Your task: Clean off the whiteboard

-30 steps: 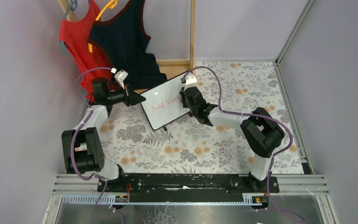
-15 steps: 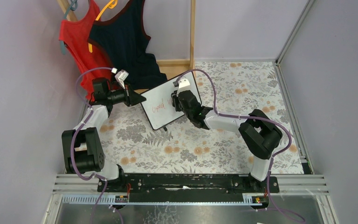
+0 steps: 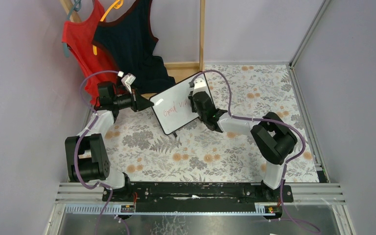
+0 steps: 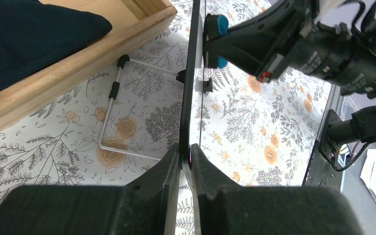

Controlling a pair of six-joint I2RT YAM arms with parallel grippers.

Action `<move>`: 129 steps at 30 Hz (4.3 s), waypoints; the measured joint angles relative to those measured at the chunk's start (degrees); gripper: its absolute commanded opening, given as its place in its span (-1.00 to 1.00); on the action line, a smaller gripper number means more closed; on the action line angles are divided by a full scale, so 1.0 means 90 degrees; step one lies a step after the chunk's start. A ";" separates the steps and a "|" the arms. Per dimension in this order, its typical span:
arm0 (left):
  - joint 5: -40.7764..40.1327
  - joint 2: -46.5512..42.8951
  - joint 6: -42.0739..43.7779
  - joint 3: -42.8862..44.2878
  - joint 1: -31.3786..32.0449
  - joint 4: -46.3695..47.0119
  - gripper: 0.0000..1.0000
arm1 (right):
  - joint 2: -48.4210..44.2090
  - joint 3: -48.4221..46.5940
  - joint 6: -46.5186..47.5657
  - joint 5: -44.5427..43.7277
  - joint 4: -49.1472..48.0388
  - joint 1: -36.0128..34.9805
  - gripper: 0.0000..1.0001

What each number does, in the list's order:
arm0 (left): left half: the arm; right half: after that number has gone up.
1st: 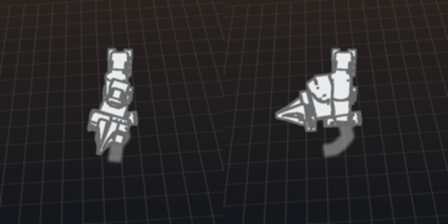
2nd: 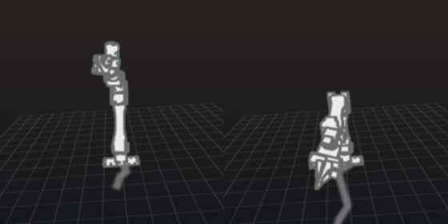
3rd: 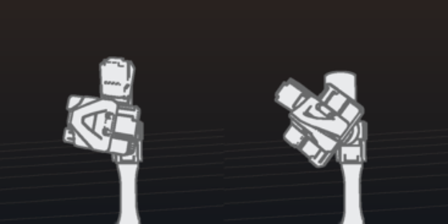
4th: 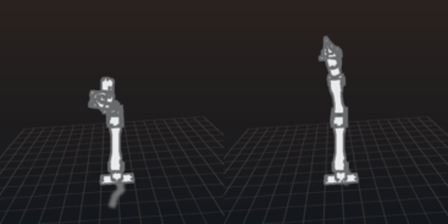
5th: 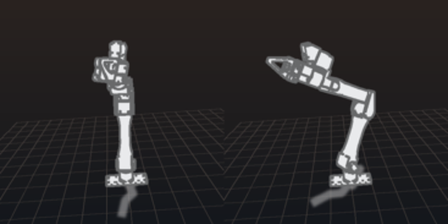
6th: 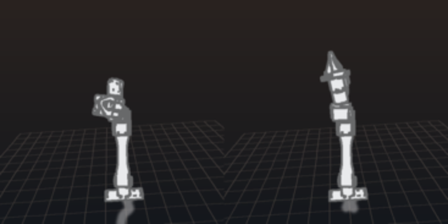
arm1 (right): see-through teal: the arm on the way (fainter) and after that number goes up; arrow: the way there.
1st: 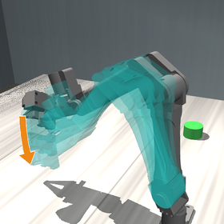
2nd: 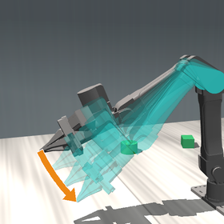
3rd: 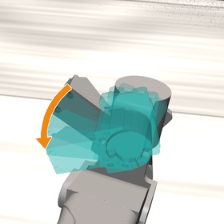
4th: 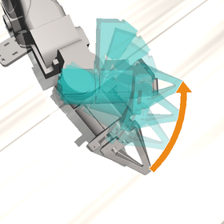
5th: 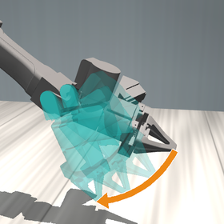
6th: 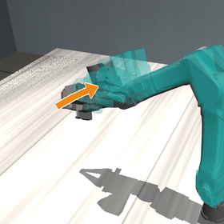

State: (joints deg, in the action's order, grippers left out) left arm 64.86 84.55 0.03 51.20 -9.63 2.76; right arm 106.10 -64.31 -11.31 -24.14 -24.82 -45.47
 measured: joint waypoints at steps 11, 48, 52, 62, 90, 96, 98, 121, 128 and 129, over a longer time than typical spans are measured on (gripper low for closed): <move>0.0007 -0.0012 0.0029 0.0000 0.0024 -0.0027 -0.85 | -0.0002 0.0420 0.0049 -0.0104 -0.0070 0.0940 -1.00; 0.0002 -0.0083 0.0034 0.0000 0.0022 -0.0265 -1.00 | -0.0282 0.0325 -0.0488 0.1275 -0.0357 -0.0044 -1.00; 0.0002 -0.0083 0.0034 0.0000 0.0022 -0.0265 -1.00 | -0.0282 0.0233 -0.0510 0.1311 -0.0415 -0.0175 -1.00; 0.0002 -0.0083 0.0053 0.0000 0.0022 -0.0274 -1.00 | -0.0083 -0.0087 -0.0177 0.0852 -0.0216 -0.0180 -1.00; -0.0036 -0.0119 0.0107 0.0000 -0.0002 -0.0391 -1.00 | -0.0017 -0.0112 -0.0109 0.0221 0.0015 0.0189 -1.00; -0.0041 -0.0119 0.0107 0.0000 -0.0051 -0.0406 -1.00 | 0.0092 -0.0262 -0.0172 0.0136 0.0019 -0.0248 -1.00; -0.0039 -0.0119 0.0109 0.0000 -0.0061 -0.0406 -1.00 | 0.0107 -0.0299 -0.0214 0.0143 0.0017 -0.0401 -1.00; -0.0066 -0.0119 0.0109 0.0000 -0.0024 -0.0401 -1.00 | 0.0158 -0.0185 -0.0185 0.0255 -0.0228 -0.0714 -1.00; -0.0070 -0.0136 0.0117 0.0000 -0.0017 -0.0398 -1.00 | -0.0049 0.0389 -0.0136 0.0233 -0.0296 -0.0158 -1.00; -0.0070 -0.0138 0.0119 0.0000 -0.0015 -0.0401 -1.00 | -0.0070 0.0457 -0.0121 0.0226 -0.0294 -0.0051 -1.00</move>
State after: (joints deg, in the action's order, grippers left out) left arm 64.23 83.31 1.10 51.20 -9.76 -0.84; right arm 105.47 -60.20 -12.40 -22.11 -27.46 -45.93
